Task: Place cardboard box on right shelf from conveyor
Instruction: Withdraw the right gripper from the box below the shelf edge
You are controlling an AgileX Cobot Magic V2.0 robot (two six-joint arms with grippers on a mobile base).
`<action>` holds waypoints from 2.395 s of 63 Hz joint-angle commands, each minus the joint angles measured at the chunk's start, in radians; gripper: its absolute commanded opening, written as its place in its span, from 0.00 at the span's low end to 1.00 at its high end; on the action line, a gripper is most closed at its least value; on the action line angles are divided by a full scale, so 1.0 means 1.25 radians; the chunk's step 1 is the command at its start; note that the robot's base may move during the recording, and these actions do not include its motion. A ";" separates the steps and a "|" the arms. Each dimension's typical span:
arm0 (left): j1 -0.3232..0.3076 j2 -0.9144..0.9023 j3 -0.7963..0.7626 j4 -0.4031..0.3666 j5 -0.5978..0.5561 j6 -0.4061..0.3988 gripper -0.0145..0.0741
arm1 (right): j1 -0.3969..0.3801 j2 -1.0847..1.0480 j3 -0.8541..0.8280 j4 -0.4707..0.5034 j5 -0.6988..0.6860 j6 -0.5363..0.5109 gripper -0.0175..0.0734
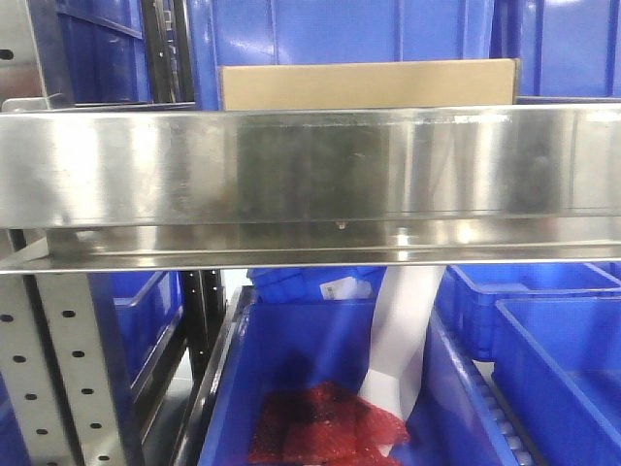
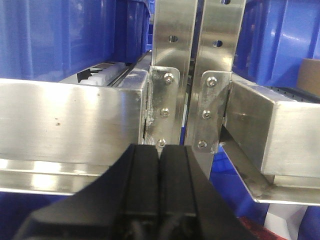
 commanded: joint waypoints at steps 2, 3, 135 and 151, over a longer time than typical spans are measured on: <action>-0.003 -0.010 -0.003 -0.005 -0.072 -0.004 0.03 | -0.001 -0.043 -0.003 -0.087 -0.057 0.137 0.22; -0.003 -0.010 -0.003 -0.005 -0.072 -0.004 0.03 | -0.001 -0.046 0.001 -0.096 -0.060 0.152 0.22; -0.003 -0.010 -0.003 -0.005 -0.072 -0.004 0.03 | -0.435 -0.865 0.872 0.063 -0.336 0.040 0.23; -0.003 -0.010 -0.003 -0.005 -0.072 -0.004 0.03 | -0.435 -0.865 0.872 0.063 -0.327 0.040 0.23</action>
